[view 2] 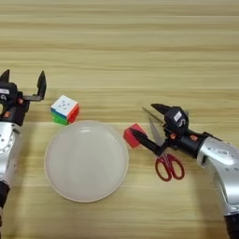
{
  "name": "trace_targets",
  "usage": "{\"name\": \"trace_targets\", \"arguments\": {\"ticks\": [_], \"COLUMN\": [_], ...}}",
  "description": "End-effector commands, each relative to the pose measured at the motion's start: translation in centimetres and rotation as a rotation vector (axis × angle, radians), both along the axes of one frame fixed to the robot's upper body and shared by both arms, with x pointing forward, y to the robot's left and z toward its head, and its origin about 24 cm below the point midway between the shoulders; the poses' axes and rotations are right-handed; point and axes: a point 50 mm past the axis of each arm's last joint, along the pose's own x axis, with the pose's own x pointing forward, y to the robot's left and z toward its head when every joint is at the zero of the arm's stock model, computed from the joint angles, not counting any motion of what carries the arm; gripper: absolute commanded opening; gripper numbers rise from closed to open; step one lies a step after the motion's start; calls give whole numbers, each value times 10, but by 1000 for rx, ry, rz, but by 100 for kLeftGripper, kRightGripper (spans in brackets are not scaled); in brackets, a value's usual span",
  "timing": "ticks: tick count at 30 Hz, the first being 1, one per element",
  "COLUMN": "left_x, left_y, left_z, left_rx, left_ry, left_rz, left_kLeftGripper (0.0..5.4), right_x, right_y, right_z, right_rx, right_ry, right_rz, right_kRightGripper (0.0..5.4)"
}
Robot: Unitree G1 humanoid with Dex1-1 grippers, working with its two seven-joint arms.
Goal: Move the objects on the table
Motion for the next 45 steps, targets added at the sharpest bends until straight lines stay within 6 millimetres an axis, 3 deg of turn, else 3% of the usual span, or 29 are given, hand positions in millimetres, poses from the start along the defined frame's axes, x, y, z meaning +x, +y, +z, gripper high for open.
{"name": "trace_targets", "arguments": {"ticks": [1, 38, 45], "left_x": [0, 1, 2], "left_y": [3, 2, 2], "left_z": [1, 1, 0], "left_rx": [10, 11, 10], "left_ry": [-2, 3, 5], "left_rz": [4, -5, -6], "left_kLeftGripper": [539, 539, 540], "right_x": [5, -5, -5], "right_y": [1, -1, 2], "right_z": [-4, -37, -38], "right_rx": [-21, -69, -66], "right_ry": [2, 116, 119], "right_rz": [6, -3, 5], "right_kRightGripper": [540, 540, 461]}}
